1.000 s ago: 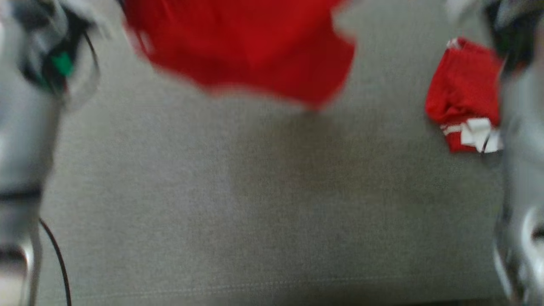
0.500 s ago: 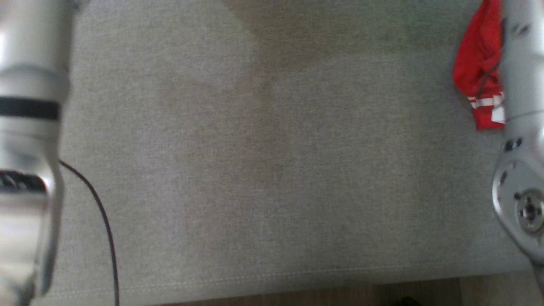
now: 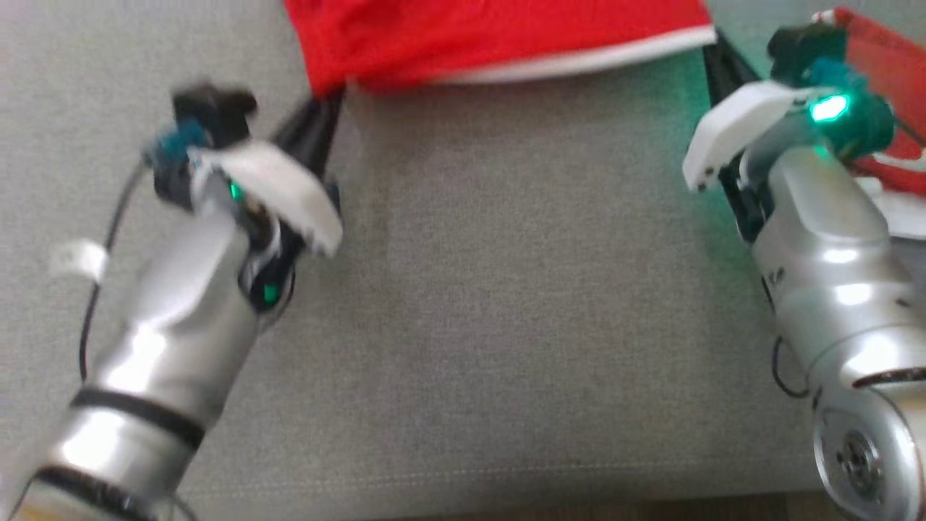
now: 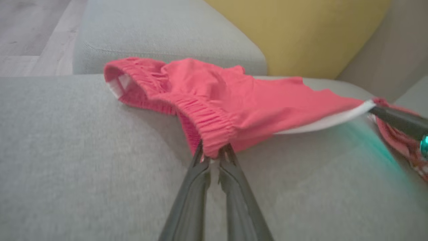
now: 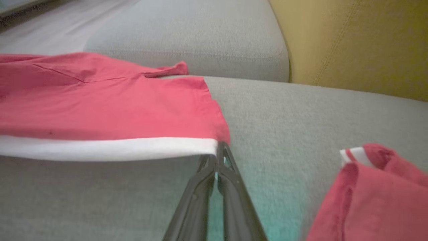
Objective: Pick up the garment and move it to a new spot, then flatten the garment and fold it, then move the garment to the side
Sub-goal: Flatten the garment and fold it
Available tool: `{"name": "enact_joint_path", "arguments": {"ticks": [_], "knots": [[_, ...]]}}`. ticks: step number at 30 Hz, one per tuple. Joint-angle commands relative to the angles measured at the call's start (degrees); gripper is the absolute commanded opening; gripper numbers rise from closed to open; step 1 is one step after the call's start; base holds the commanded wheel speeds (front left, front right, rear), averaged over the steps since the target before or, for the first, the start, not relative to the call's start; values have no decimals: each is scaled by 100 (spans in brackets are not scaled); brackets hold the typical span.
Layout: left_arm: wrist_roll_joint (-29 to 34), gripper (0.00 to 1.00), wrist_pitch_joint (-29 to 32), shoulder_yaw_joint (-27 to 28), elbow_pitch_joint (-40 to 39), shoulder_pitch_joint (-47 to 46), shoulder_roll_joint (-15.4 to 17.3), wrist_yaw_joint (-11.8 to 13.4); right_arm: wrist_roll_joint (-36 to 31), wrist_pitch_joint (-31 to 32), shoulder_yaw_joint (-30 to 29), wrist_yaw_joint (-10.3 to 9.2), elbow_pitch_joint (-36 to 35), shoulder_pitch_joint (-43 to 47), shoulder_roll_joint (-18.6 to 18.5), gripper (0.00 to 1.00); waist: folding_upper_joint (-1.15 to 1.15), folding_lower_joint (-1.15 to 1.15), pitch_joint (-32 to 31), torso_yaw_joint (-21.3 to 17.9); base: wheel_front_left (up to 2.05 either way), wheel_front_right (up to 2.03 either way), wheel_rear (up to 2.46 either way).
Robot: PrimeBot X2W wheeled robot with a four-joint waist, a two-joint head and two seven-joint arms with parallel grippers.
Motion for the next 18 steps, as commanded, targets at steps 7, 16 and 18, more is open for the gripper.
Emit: {"name": "enact_joint_path", "arguments": {"ticks": [7, 16, 18], "knots": [[292, 0, -70, -616, -588, 671, 598, 7, 213, 516, 1012, -5, 139, 461, -172, 0, 0, 0, -640, -11, 0, 0, 0], [484, 0, -70, -1252, -739, 1280, 790, 7, 1353, 1410, 2550, -5, 28, 1170, -467, 0, 0, 0, -1251, -33, 0, 0, 0], [488, 0, -70, -1345, -748, 1420, 819, 7, 1752, 1689, 2945, -5, -232, 1414, -606, 0, 0, 0, -1420, -41, 0, 0, 0]]}}
